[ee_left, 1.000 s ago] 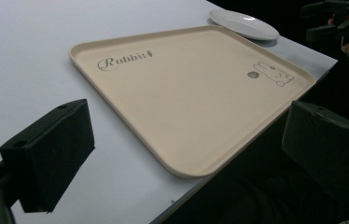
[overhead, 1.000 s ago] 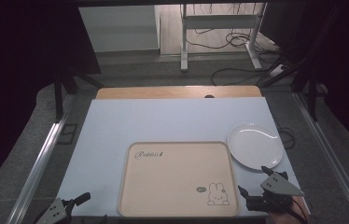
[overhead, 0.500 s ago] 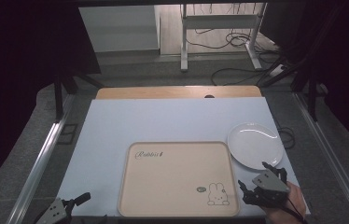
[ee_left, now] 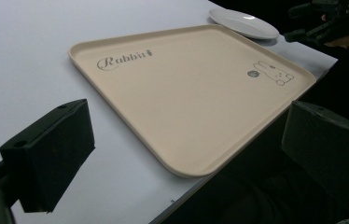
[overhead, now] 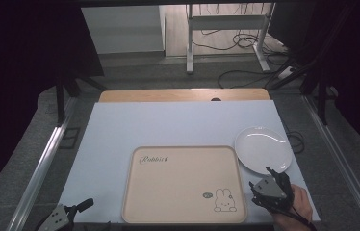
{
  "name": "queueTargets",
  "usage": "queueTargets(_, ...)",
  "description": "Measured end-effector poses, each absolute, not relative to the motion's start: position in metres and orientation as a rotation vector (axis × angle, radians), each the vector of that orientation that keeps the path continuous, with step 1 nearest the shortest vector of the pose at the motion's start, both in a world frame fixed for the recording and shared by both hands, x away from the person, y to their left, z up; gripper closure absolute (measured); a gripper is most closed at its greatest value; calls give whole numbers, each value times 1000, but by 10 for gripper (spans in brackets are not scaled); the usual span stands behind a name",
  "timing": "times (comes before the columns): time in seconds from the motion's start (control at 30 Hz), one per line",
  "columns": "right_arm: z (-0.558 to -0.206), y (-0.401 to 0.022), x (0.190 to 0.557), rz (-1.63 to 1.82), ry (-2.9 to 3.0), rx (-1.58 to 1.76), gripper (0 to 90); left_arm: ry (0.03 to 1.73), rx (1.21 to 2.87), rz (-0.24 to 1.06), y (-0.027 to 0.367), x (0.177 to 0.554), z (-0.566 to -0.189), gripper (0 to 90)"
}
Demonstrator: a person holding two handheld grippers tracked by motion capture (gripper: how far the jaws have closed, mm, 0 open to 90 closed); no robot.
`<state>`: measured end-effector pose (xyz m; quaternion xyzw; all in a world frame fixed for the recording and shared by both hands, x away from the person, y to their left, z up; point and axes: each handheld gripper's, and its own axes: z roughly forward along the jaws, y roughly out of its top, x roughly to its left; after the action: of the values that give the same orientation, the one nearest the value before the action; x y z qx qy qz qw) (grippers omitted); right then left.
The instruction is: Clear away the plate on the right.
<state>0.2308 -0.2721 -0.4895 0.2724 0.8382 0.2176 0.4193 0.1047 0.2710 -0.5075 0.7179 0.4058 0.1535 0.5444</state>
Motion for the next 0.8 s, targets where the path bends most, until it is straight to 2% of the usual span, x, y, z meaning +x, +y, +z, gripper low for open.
queueTargets(0.33,-496,-269,239,368,2108,619,348,962,1702,364,271,105,-508,18)
queueTargets(0.8,-509,-261,247,151,2102,452,485,963,1700,364,272,105,-508,18)
